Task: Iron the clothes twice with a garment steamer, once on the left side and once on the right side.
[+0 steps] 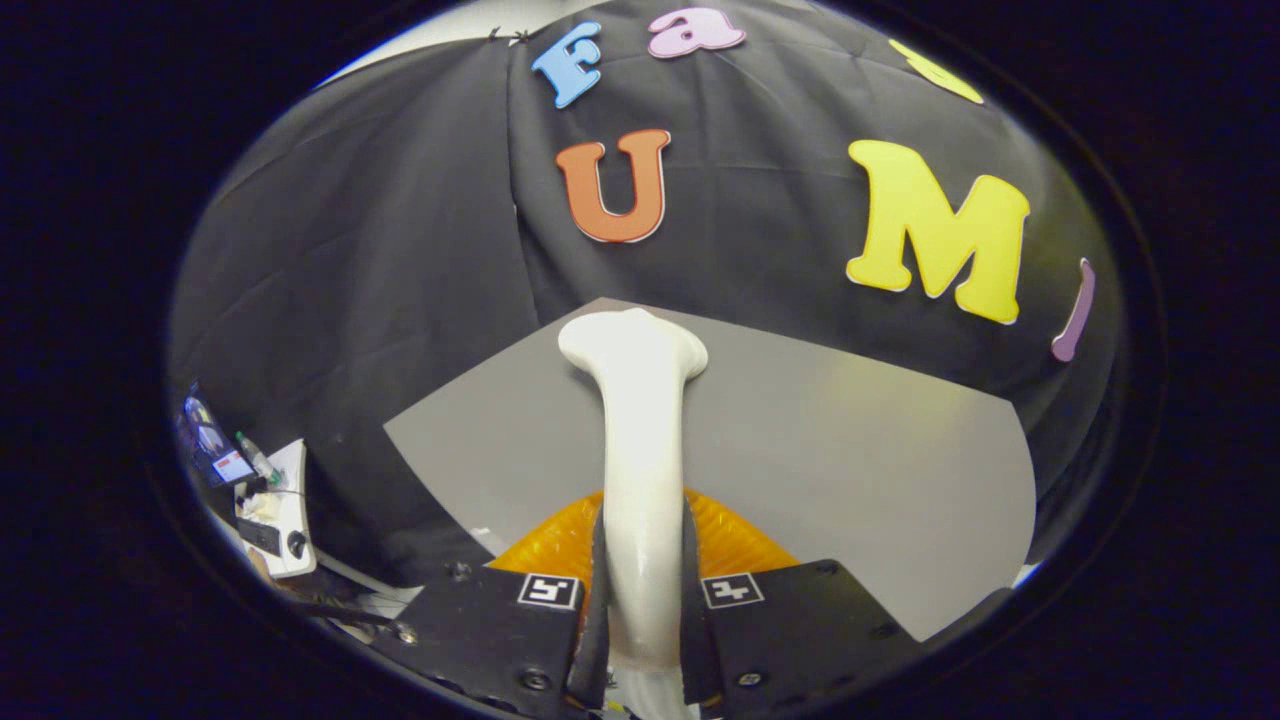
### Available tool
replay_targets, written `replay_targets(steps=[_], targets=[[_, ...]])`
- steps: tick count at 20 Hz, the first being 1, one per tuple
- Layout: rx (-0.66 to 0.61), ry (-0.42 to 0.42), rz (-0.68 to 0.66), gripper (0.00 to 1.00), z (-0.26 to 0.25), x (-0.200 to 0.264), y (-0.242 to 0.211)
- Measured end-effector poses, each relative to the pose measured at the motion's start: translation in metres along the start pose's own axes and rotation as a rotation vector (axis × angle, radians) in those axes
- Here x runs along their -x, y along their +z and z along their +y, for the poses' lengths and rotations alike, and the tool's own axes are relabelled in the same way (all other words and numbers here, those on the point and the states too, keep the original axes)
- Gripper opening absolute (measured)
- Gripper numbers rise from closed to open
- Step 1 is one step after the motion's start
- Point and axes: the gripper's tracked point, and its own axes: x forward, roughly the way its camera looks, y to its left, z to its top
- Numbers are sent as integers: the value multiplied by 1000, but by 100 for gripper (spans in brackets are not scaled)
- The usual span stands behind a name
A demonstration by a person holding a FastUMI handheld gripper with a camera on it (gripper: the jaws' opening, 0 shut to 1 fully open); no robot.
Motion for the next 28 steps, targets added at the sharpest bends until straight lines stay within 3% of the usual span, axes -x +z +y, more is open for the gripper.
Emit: replay_targets(steps=[6,12,28], targets=[[-30,-15,-113,31,-16,64,4],[-119,-90,-269,31,-57,148,27],[-366,-491,-577,31,-266,366,24]])
